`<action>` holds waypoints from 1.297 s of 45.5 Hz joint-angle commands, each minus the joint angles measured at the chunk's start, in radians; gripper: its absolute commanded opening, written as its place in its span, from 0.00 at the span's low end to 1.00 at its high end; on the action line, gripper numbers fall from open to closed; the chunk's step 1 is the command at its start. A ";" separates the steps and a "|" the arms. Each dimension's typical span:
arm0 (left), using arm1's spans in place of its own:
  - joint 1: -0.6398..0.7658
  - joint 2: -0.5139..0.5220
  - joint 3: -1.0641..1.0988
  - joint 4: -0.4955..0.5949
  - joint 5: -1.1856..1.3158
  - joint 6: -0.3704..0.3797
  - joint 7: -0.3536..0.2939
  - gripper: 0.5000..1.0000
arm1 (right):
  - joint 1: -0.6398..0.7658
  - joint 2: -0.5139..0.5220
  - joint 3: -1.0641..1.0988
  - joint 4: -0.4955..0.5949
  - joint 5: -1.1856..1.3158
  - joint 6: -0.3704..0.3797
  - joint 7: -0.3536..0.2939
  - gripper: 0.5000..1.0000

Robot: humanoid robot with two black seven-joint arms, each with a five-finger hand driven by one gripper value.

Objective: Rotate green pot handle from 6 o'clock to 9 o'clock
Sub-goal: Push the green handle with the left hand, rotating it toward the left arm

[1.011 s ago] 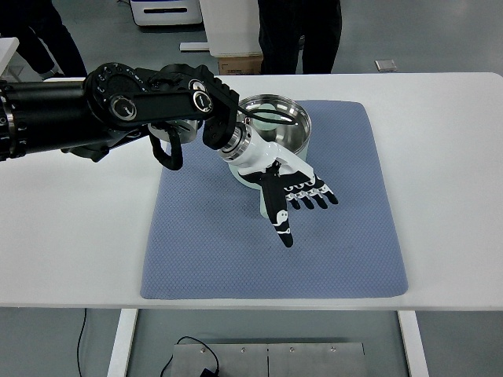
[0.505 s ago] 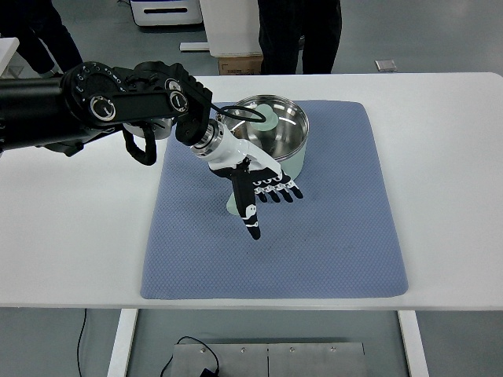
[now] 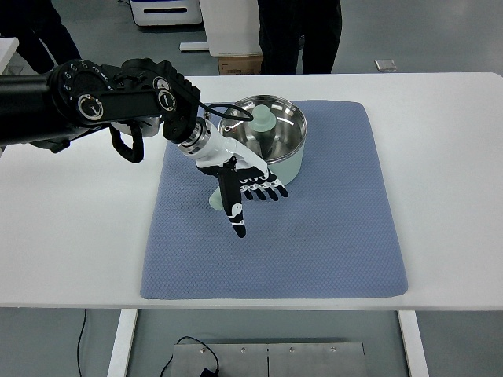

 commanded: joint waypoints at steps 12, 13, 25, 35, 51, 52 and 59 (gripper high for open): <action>-0.010 0.015 0.032 -0.013 0.034 0.000 0.000 1.00 | 0.000 0.000 0.000 0.000 -0.001 0.000 0.000 1.00; -0.010 0.018 0.032 -0.013 0.035 0.000 0.000 1.00 | 0.000 0.000 0.000 0.000 0.000 0.000 0.000 1.00; -0.010 0.041 0.064 -0.004 0.052 0.000 0.000 1.00 | 0.000 0.000 0.000 0.000 0.000 0.000 0.000 1.00; -0.010 0.056 0.080 -0.001 0.077 0.000 0.000 1.00 | 0.000 0.000 0.000 0.000 0.000 0.000 0.000 1.00; -0.007 0.074 0.090 0.082 0.109 0.000 -0.002 1.00 | 0.000 0.000 0.000 0.000 -0.001 0.000 0.000 1.00; -0.007 0.078 0.090 0.084 0.112 0.000 -0.002 1.00 | 0.000 0.000 0.000 0.000 0.000 0.000 0.000 1.00; -0.007 0.085 0.090 0.085 0.121 0.000 -0.002 1.00 | 0.000 0.000 0.000 0.000 0.000 0.000 0.000 1.00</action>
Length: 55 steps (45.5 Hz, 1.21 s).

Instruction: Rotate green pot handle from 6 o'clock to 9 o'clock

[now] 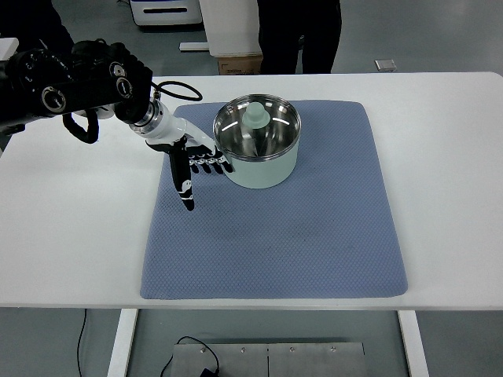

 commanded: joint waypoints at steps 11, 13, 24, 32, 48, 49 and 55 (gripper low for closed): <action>0.000 0.006 0.001 0.001 0.014 0.000 0.000 1.00 | 0.000 0.000 0.000 0.000 -0.001 0.000 0.000 1.00; 0.000 0.012 0.001 0.003 0.020 0.000 0.000 1.00 | 0.000 0.000 0.000 0.000 -0.001 0.000 0.000 1.00; 0.000 0.020 0.001 0.034 0.047 0.000 0.000 1.00 | 0.000 0.000 0.000 0.000 -0.001 0.000 0.000 1.00; 0.002 0.023 0.001 0.055 0.068 0.000 0.000 1.00 | 0.000 0.000 0.000 0.000 -0.001 0.000 0.000 1.00; 0.006 0.026 0.001 0.109 0.086 0.000 0.000 1.00 | 0.000 0.000 0.000 0.000 0.001 0.000 0.000 1.00; 0.006 0.026 0.001 0.113 0.086 0.000 0.000 1.00 | 0.000 0.000 0.000 0.000 0.001 0.000 -0.001 1.00; 0.005 0.028 0.001 0.123 0.086 0.000 0.000 1.00 | 0.000 0.000 0.000 0.000 -0.001 0.000 0.000 1.00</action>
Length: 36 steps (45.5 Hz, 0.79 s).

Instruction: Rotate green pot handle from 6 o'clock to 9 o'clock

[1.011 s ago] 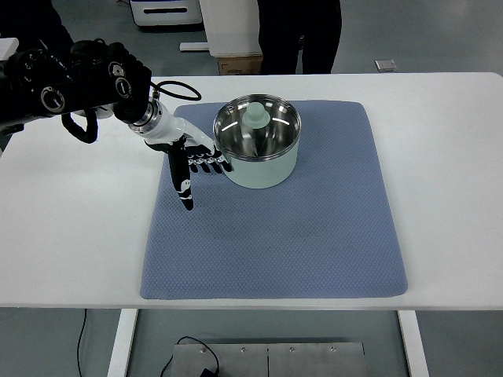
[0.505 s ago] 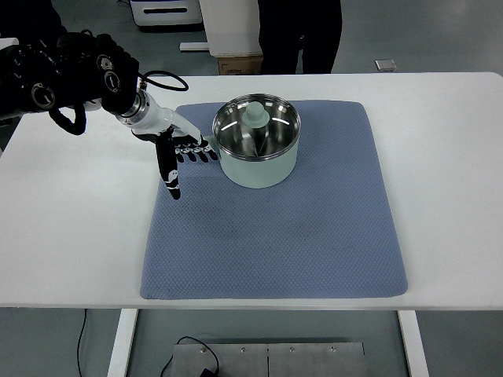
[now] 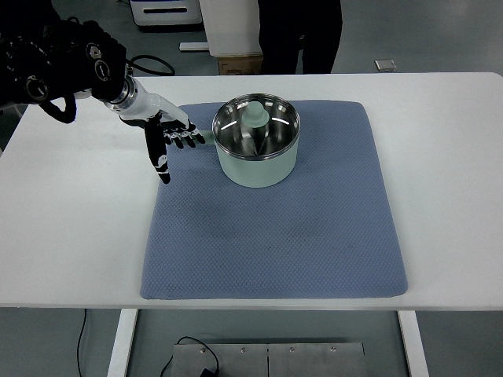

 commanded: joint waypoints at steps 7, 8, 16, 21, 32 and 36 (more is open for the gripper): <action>-0.006 0.019 -0.002 0.004 0.012 0.000 0.000 1.00 | 0.000 0.000 0.000 0.000 -0.001 0.000 0.000 1.00; -0.008 0.024 -0.002 0.004 0.015 0.000 0.000 1.00 | 0.000 0.000 0.000 0.000 0.001 0.000 0.000 1.00; -0.008 0.028 -0.002 0.033 0.020 0.000 0.000 1.00 | 0.000 0.000 0.000 0.000 0.001 0.000 0.000 1.00; -0.012 0.028 -0.005 0.058 0.020 0.000 0.000 1.00 | 0.000 0.000 0.000 0.000 -0.001 0.000 -0.002 1.00; -0.011 0.025 -0.092 0.161 -0.011 0.000 -0.009 1.00 | 0.000 0.000 0.000 0.000 -0.001 0.000 -0.002 1.00; 0.024 0.018 -0.167 0.247 -0.044 0.000 -0.009 1.00 | 0.000 0.000 0.000 0.000 -0.001 0.000 0.000 1.00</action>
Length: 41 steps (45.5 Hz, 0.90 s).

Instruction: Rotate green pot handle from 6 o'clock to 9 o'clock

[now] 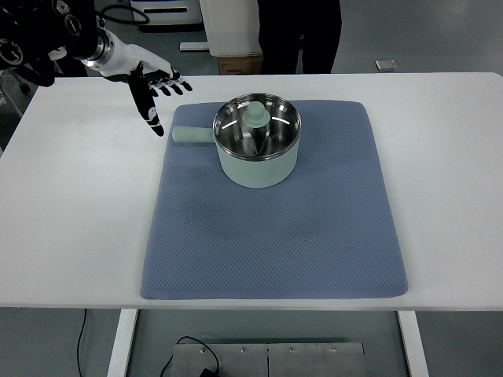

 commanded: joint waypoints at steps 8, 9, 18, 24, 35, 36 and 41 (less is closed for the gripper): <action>0.136 -0.080 -0.219 0.302 -0.197 0.000 0.003 1.00 | 0.000 0.000 0.000 0.000 0.001 0.000 0.000 1.00; 0.147 -0.089 -0.233 0.326 -0.224 0.000 0.003 1.00 | 0.000 0.000 0.000 0.000 -0.001 0.000 0.000 1.00; 0.233 -0.137 -0.344 0.409 -0.477 0.000 0.006 1.00 | 0.000 0.000 0.000 0.000 -0.001 0.000 0.000 1.00; 0.313 -0.137 -0.442 0.409 -0.641 0.000 0.006 1.00 | 0.000 0.000 0.000 0.000 -0.001 0.000 0.000 1.00; 0.482 -0.123 -0.854 0.410 -0.792 0.089 0.003 1.00 | 0.000 0.000 0.000 0.000 -0.001 0.000 0.000 1.00; 0.492 -0.120 -0.888 0.415 -0.792 0.097 0.003 1.00 | 0.000 0.000 0.002 0.000 0.001 0.000 0.000 1.00; 0.570 -0.093 -1.043 0.417 -0.798 0.111 -0.004 1.00 | 0.000 0.000 0.000 0.000 -0.001 0.000 0.000 1.00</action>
